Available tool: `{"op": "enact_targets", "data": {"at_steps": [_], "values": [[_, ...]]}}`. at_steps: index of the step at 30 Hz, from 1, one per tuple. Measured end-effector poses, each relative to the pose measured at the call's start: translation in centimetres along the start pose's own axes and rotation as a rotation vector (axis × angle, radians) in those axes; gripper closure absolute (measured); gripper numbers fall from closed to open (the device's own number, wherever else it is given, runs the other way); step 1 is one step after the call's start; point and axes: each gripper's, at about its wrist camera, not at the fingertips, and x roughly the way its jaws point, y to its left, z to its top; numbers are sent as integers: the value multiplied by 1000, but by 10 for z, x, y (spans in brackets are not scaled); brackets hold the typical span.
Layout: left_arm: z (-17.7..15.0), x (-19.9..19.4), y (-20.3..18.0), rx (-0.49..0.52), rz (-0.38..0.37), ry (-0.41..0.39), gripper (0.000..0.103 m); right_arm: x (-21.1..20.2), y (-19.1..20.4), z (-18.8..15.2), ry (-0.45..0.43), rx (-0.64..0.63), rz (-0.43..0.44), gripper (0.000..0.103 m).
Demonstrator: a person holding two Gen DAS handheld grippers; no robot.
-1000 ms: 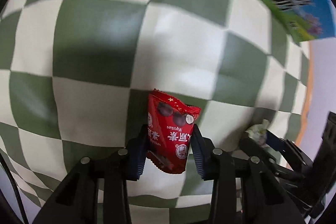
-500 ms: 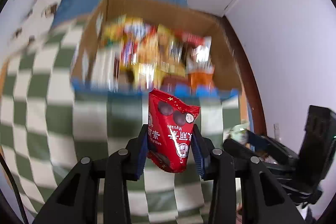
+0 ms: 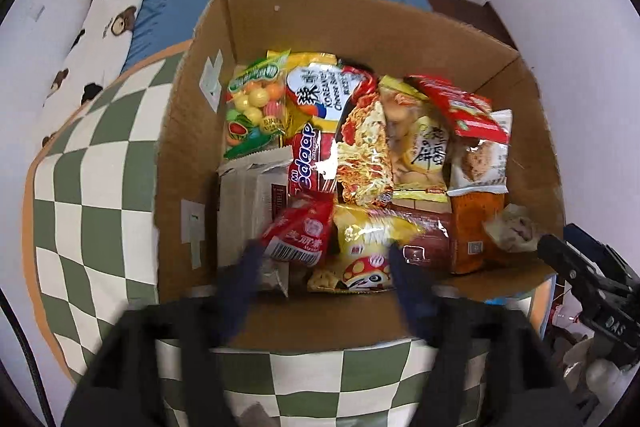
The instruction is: Organize snacks
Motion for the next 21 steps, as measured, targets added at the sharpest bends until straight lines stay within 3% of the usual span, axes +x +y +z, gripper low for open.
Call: {"op": "enact_targets", "data": {"at_steps": [1,12,21], "values": [[1,-2,1,-2,-5,-5,16,2,-3,1,3,3,-10,7],[-7,-3,-10,12,66,-60,16,11,15,6,3,-52,-82,5],[-16,-13,-13,0,82,-110,16,8,18,1,-19,-58,-127,2]]}}
